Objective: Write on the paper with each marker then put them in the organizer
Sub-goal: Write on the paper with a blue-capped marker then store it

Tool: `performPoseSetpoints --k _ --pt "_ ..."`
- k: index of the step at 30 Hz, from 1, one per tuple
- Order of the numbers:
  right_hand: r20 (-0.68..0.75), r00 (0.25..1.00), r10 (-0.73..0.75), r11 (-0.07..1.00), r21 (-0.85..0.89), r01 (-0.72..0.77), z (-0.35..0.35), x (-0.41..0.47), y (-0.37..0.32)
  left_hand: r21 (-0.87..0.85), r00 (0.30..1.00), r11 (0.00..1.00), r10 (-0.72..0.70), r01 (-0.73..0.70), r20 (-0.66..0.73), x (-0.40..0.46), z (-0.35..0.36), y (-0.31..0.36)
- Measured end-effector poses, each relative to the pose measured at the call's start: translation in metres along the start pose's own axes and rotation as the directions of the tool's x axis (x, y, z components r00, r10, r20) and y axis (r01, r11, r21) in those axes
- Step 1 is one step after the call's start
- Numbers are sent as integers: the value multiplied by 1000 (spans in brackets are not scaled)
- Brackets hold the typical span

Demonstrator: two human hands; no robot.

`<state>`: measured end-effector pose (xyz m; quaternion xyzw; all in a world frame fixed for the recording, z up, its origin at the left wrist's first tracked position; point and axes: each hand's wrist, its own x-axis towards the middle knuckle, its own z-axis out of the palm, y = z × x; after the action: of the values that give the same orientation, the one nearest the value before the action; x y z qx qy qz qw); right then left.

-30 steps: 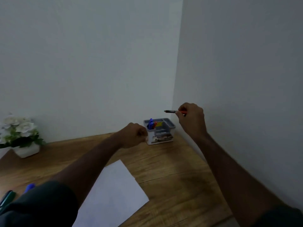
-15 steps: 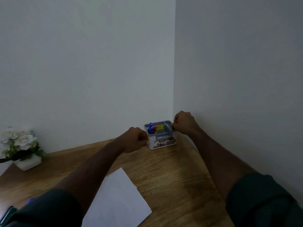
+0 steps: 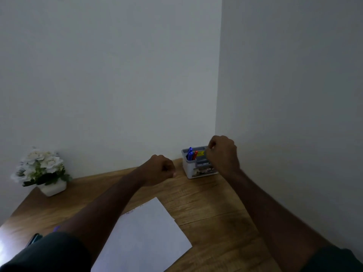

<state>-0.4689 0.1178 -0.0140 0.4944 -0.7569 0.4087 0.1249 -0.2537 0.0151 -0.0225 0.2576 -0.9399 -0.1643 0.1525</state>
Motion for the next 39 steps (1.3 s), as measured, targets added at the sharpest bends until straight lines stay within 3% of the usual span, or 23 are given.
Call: performPoseSetpoints --k 5,10,17,26,31,35,39 --pt "144 966 -214 970 146 193 33 -48 -69 -12 996 999 -37 37 -80 -60 -17 -13" --pt "370 851 -372 921 265 287 78 -103 -140 66 982 986 -142 151 -129 -149 -36 -50" --pt "487 689 -537 840 390 378 124 -175 -228 8 886 931 -344 364 -311 -267 -56 -97" --pt "600 623 -501 860 423 285 151 -207 -278 -122 809 912 -405 393 -426 -304 -44 -137" --pt "674 643 -364 931 291 222 157 -201 -282 -157 796 916 -398 369 -456 -290 -42 -147" --pt "686 636 -353 935 246 255 158 -194 -282 -191 782 920 -392 343 -485 -269 -45 -153" --pt "675 680 -287 948 302 100 158 -184 -278 -276 782 917 -392 288 -484 -248 -45 -151"
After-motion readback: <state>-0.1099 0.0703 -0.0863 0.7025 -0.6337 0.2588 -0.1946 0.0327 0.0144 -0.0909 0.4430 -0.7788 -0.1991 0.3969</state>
